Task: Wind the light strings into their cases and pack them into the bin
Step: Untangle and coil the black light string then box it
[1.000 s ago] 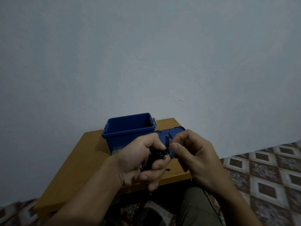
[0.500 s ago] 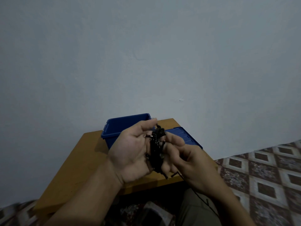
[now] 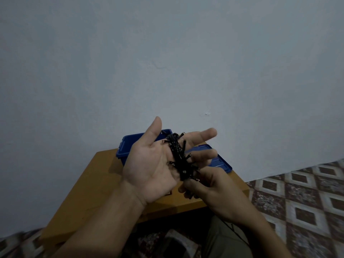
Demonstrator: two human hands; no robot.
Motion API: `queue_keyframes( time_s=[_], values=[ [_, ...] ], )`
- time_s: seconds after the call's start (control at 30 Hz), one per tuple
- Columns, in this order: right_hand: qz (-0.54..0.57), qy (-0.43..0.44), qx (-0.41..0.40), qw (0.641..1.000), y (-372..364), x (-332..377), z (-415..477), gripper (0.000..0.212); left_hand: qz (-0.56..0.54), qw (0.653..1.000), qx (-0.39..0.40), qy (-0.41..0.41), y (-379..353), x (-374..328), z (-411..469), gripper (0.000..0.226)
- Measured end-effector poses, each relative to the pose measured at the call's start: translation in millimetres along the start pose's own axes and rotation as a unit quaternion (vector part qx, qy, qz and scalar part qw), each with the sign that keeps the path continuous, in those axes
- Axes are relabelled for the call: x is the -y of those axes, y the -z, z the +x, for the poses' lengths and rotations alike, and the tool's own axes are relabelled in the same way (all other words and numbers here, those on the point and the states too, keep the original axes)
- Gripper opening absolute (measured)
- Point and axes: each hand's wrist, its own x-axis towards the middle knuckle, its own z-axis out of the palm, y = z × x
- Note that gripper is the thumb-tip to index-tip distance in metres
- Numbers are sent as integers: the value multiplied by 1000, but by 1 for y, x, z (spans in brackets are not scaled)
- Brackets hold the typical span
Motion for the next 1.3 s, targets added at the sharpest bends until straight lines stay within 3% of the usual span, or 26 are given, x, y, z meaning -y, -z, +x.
queue_keyframes(
  time_s=[0.2, 0.43, 0.87, 0.97, 1.13, 1.3],
  values=[
    [13, -4, 6, 1000, 2, 1, -2, 14, 27, 993, -95, -61, -8, -3, 6, 91],
    [27, 19, -4, 999, 0, 3, -1, 22, 33, 986, -126, -104, -14, 0, 12, 91],
    [139, 14, 33, 990, -2, 7, -3, 22, 14, 985, -112, -128, -19, -5, 13, 93],
    [122, 28, 24, 992, -5, 10, -4, 31, -18, 990, -78, -120, -17, -6, 11, 95],
    [113, 31, -58, 991, -11, 3, 0, 38, -40, 992, -41, -108, -16, -6, 9, 97],
    [83, 74, -18, 994, -12, 8, -2, 31, -71, 992, -13, -107, -16, -7, 9, 98]
  ],
)
